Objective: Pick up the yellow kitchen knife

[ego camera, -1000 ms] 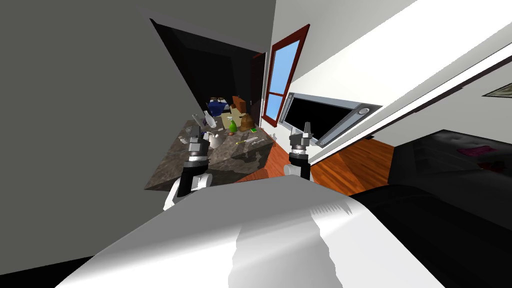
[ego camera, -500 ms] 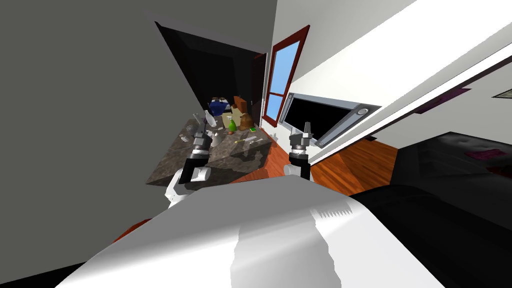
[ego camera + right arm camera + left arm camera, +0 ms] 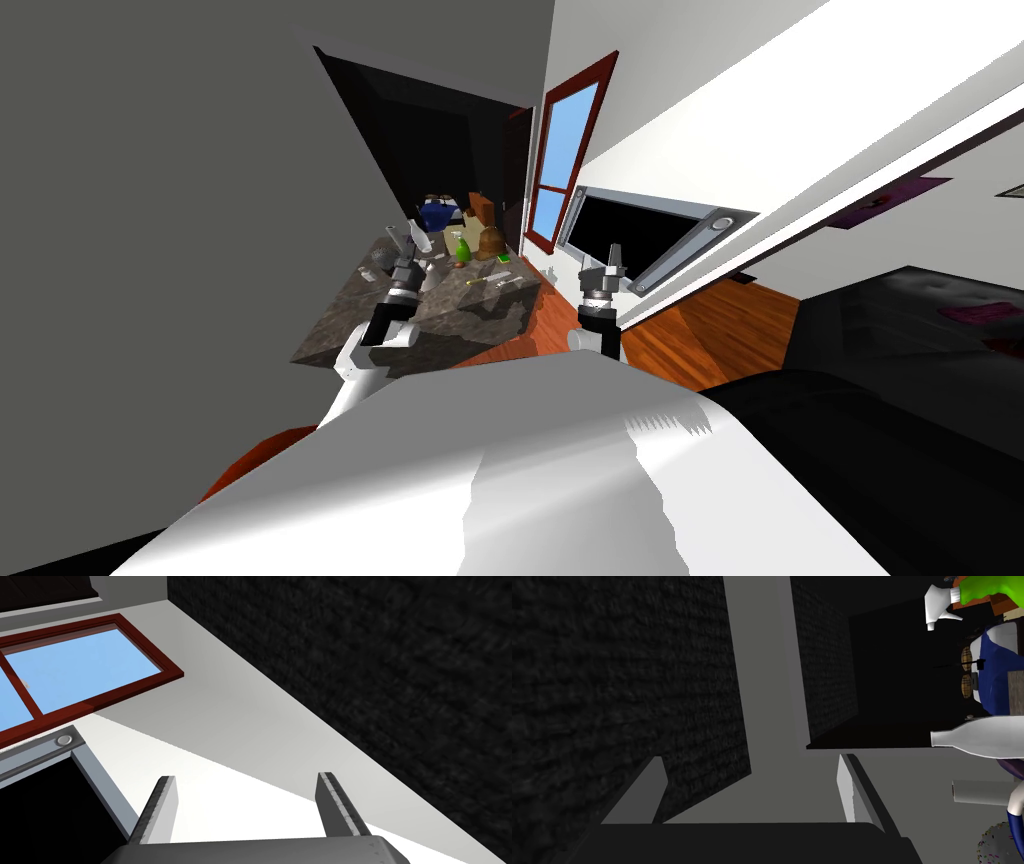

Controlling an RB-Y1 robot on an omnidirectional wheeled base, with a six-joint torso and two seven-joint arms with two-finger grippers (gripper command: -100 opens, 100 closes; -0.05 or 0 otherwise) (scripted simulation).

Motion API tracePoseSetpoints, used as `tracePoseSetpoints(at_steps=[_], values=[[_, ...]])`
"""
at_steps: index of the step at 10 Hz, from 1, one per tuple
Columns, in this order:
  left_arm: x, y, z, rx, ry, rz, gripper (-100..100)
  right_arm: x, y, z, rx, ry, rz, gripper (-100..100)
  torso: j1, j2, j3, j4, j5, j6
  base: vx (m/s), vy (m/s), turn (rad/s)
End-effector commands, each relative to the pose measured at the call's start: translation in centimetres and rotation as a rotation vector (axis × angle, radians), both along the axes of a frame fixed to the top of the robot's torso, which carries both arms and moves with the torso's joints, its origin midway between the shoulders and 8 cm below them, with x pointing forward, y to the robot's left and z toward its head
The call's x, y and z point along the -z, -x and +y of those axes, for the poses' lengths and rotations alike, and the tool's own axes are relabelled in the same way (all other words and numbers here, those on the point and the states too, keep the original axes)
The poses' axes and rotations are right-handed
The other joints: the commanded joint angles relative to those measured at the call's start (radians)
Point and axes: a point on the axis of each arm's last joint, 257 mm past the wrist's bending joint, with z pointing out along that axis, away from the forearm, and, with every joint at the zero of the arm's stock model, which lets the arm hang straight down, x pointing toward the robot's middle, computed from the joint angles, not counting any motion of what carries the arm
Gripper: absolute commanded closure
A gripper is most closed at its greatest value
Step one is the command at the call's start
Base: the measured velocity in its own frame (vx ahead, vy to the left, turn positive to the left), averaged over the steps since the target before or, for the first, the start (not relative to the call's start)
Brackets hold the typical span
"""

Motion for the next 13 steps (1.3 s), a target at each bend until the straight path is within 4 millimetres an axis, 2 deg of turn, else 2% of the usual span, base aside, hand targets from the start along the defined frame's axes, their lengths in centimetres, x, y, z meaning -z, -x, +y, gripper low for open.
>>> tracePoseSetpoints(at_steps=[1, 2, 3, 4, 5, 6, 7, 8, 9, 11, 12, 13], values=[[0.6, -1.8, 0.7, -0.010, -0.004, 0.038, -100, 0.0, 0.0, 0.0, 0.000, 0.000, 0.000, 0, 0.000, 0.000, 0.000, 0.000, 0.000, 0.000, -0.016, -0.079, 0.013], [0.9, -2.0, 0.8, -0.012, -0.004, 0.043, -100, 0.0, 0.0, 0.0, 0.000, 0.000, 0.000, 0, -0.001, -0.001, 0.000, 0.000, 0.000, 0.000, -0.010, -0.063, 0.013], [0.9, -3.5, 1.6, -0.022, -0.006, 0.068, -100, 0.0, 0.0, 0.0, 0.000, 0.000, 0.000, 0, 0.000, -0.001, -0.001, 0.000, 0.000, 0.000, -0.005, -0.060, 0.021], [1.5, -3.7, 1.9, -0.027, -0.005, 0.080, -100, 0.0, 0.0, 0.0, 0.000, 0.000, 0.000, 0, 0.001, -0.001, -0.001, 0.000, 0.000, 0.000, -0.007, -0.057, 0.008], [1.6, -5.2, 2.8, -0.042, -0.005, 0.109, -100, 0.0, 0.0, 0.0, 0.000, 0.000, 0.000, 0, 0.001, -0.001, -0.001, 0.000, 0.000, 0.000, -0.012, -0.080, 0.011], [2.1, -5.4, 3.0, -0.047, -0.005, 0.118, -100, 0.0, 0.0, 0.0, 0.000, 0.000, 0.000, 0, 0.000, -0.001, -0.001, 0.000, 0.000, 0.000, -0.013, -0.059, 0.010], [1.9, -6.8, 3.9, -0.062, -0.003, 0.143, -100, 0.0, 0.0, 0.0, 0.000, 0.000, 0.000, 0, 0.001, -0.001, -0.001, 0.000, 0.000, 0.000, -0.010, -0.074, 0.008], [2.7, -7.1, 4.4, -0.071, -0.002, 0.160, -100, 0.0, 0.0, 0.0, 0.000, 0.000, 0.000, 0, 0.000, -0.001, -0.001, 0.000, 0.000, 0.000, -0.002, -0.066, 0.006], [2.6, -8.3, 5.4, -0.089, 0.001, 0.186, -100, 0.0, 0.0, 0.0, 0.000, 0.000, 0.000, 0, 0.000, -0.001, -0.001, 0.000, 0.000, 0.000, 0.004, -0.082, 0.007], [3.4, -8.7, 5.9, -0.099, 0.003, 0.203, -100, 0.0, 0.0, 0.0, 0.000, 0.000, 0.000, 0, 0.000, -0.001, -0.001, 0.000, 0.000, 0.000, -0.008, -0.051, 0.003], [3.3, -10.0, 7.1, -0.121, 0.009, 0.232, -100, 0.0, 0.0, 0.0, 0.000, 0.000, 0.000, 0, 0.002, -0.001, -0.001, 0.000, 0.000, 0.000, -0.015, -0.066, -0.001], [4.1, -10.2, 7.6, -0.131, 0.011, 0.249, -100, 0.0, 0.0, 0.0, 0.000, 0.000, 0.000, 0, 0.001, -0.001, -0.001, 0.000, 0.000, 0.000, -0.006, -0.067, 0.005]])
